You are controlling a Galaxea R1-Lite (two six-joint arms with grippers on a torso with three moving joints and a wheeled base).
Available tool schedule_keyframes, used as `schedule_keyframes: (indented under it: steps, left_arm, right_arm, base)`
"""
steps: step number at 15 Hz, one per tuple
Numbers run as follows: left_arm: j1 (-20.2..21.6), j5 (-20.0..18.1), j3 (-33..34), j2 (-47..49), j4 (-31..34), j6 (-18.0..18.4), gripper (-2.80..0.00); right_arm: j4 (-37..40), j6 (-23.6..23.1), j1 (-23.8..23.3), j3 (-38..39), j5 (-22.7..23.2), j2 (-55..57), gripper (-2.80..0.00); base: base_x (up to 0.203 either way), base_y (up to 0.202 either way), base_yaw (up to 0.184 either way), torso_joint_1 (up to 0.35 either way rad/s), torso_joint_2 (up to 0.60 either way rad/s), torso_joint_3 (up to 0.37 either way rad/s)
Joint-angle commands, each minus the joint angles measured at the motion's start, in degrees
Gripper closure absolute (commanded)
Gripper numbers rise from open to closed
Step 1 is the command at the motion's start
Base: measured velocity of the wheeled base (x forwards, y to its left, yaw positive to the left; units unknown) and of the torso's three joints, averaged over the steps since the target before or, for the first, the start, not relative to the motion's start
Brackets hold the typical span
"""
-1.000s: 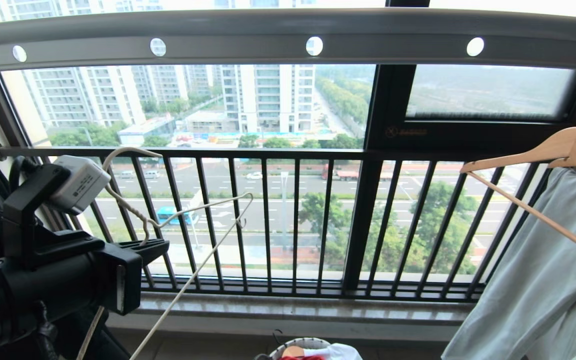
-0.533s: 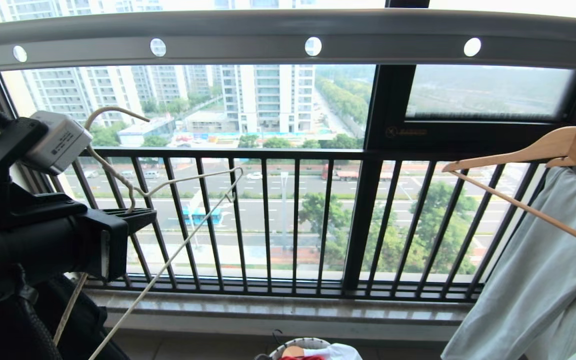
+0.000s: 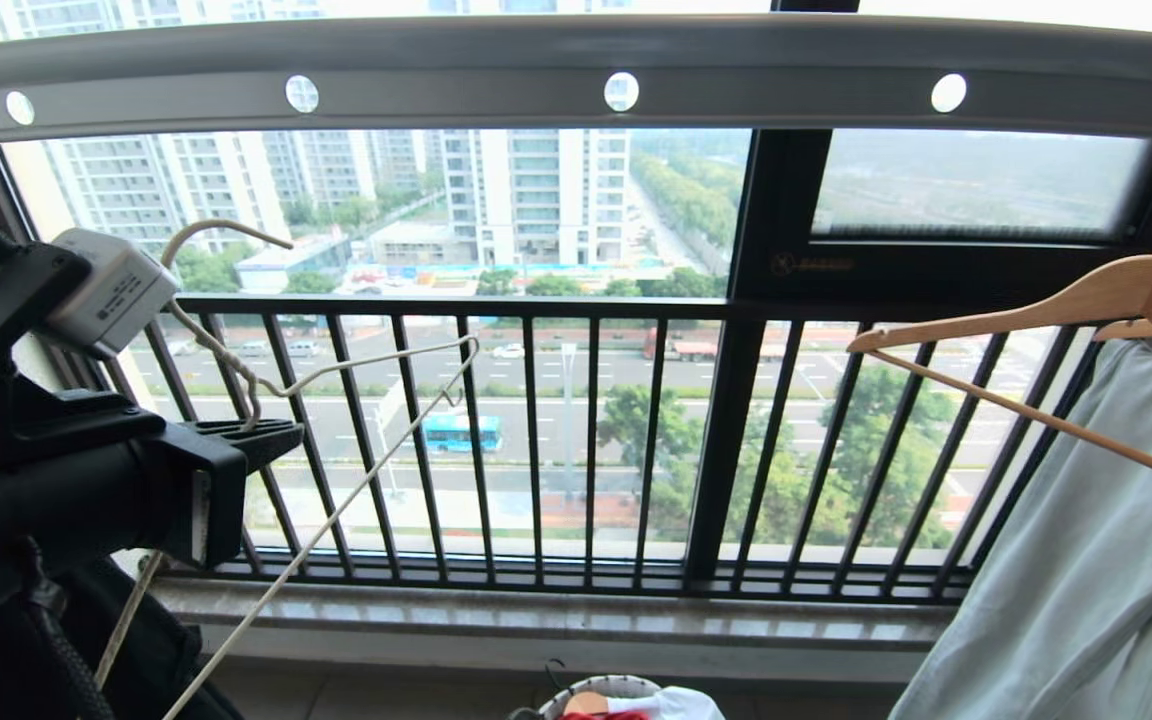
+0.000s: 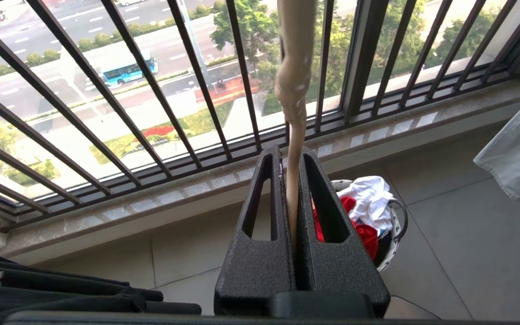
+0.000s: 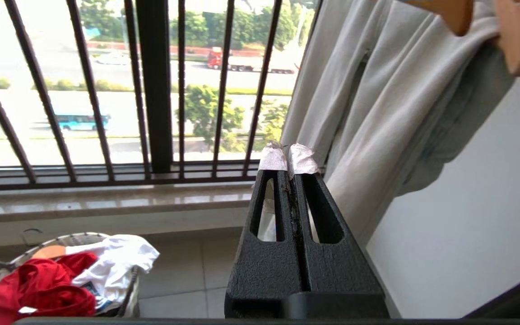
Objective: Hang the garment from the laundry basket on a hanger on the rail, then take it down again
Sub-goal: Hang the clothes rack on the clothesline
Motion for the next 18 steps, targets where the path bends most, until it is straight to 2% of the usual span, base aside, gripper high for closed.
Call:
schedule_keyframes:
  steps: [1, 4, 5, 8, 13, 16, 18]
  left_arm:
    - [0.01, -0.06, 0.22, 0.85, -0.23, -0.04, 0.0]
    - [0.01, -0.08, 0.21, 2.46, -0.92, -0.32, 0.0]
    - [0.01, -0.08, 0.34, 2.91, -2.15, -0.54, 0.0]
    - [0.01, 0.15, 1.46, 4.06, -12.24, -3.01, 0.0]
    - [0.08, 1.68, 2.14, 3.79, -13.54, -2.69, 0.0]
    - [0.03, 1.57, 6.58, 6.45, -25.19, -2.4, 0.0]
    - [1.25, 1.71, 10.82, 8.8, -36.68, 2.09, 0.0]
  right_arm:
    - [-7.28, 2.53, -0.04, 5.57, 7.49, -2.19, 0.0]
    - [-10.12, 4.45, -0.05, 10.03, 16.59, -2.22, 0.0]
    - [-10.51, 4.37, -0.05, 9.88, 17.16, -2.22, 0.0]
    - [-10.54, 5.83, -0.05, 9.88, 17.11, -2.22, 0.0]
    - [-10.55, 6.56, -0.05, 9.88, 16.95, -2.22, 0.0]
    - [-10.6, 6.56, -0.05, 9.88, 16.9, -2.22, 0.0]
    - [-10.6, 6.56, -0.05, 9.88, 16.96, -2.22, 0.0]
  base:
    - [0.0, 0.0, 0.0, 0.0, 0.0, 0.0]
    - [0.0, 0.0, 0.0, 0.0, 0.0, 0.0]
    - [0.0, 0.0, 0.0, 0.0, 0.0, 0.0]
    - [0.0, 0.0, 0.0, 0.0, 0.0, 0.0]
    - [0.0, 0.0, 0.0, 0.0, 0.0, 0.0]
    - [0.0, 0.0, 0.0, 0.0, 0.0, 0.0]
    - [0.0, 0.0, 0.0, 0.0, 0.0, 0.0]
